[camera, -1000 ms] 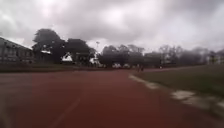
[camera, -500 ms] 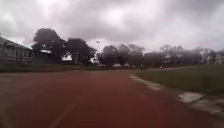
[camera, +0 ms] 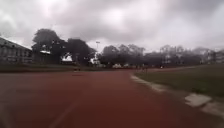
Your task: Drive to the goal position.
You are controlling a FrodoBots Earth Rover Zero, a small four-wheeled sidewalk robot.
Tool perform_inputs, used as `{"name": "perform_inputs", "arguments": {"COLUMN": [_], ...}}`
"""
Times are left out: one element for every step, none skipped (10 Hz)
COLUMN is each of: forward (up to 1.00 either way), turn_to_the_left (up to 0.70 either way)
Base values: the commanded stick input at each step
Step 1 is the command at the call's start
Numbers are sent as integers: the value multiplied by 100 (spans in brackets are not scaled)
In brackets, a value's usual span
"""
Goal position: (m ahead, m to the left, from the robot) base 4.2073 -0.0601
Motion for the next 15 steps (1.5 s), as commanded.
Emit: {"name": "perform_inputs", "arguments": {"forward": [50,50,50,50,50,50,50,50,50,50,50,50,50,50,50], "turn_to_the_left": [39,46,17,2,2,2,2,2,2,2,2,2,2,2,2]}}
